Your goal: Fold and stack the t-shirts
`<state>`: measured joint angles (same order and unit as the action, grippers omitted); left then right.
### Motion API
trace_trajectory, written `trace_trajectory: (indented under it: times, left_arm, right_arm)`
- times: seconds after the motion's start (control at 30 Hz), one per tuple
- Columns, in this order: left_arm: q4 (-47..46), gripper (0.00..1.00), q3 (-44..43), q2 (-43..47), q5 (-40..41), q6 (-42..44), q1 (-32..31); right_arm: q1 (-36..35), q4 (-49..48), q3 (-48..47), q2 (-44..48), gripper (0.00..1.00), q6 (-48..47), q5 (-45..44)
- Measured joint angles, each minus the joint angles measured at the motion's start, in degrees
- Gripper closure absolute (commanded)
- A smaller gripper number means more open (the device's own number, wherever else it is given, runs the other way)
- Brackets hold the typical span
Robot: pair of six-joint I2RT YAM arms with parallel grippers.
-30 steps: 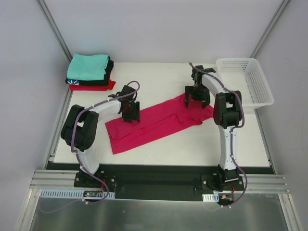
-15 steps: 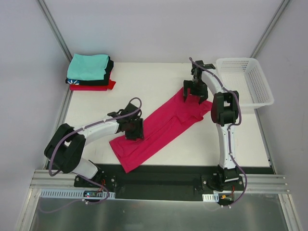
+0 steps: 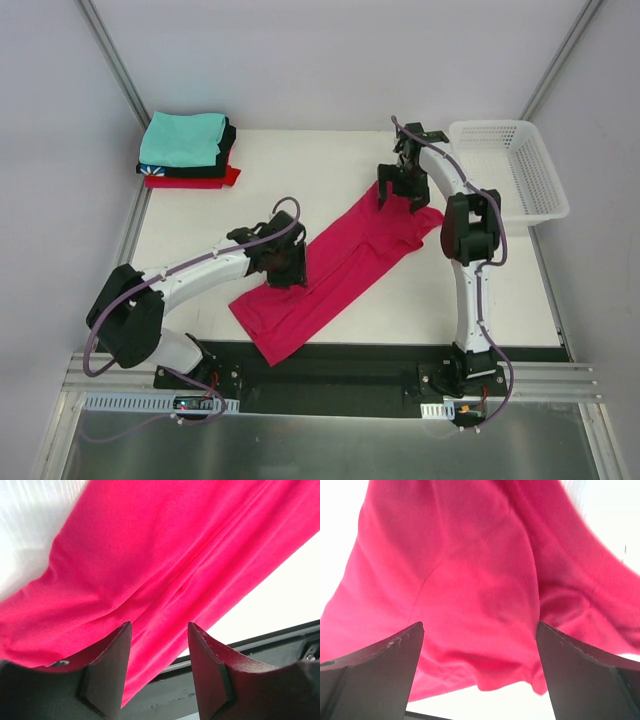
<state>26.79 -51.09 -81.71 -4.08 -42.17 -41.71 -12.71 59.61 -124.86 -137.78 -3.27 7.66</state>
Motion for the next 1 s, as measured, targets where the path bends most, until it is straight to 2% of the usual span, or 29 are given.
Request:
trace_trajectory:
  times: [0.13,0.3,0.47,0.67,0.83,1.0]
  left_arm:
    - [3.3,0.50,-7.6,-1.6,1.9,3.7,0.0]
    - [3.9,0.52,-19.1,-8.8,3.1,10.5,1.1]
    - [4.6,0.53,-24.4,-15.7,2.6,17.2,3.9]
    - [4.4,0.56,-29.3,-24.1,-0.2,24.1,4.8]
    - [2.2,0.57,-28.6,-26.7,-7.8,28.5,5.1]
    - [0.9,0.58,-28.0,-27.8,-11.9,31.0,5.1]
  right_arm:
    - [-1.6,0.3,7.5,8.3,0.04,0.1,-2.3]
    - [-3.8,0.9,13.4,20.3,0.04,0.3,-7.5]
    - [-5.4,0.9,20.7,27.8,0.04,1.1,-14.4]
    - [-7.0,-1.4,30.4,26.5,0.04,3.3,-19.9]
    - [-5.5,-4.6,31.6,22.6,0.04,5.6,-19.2]
    - [-4.0,-5.9,31.6,17.3,0.04,7.4,-19.0]
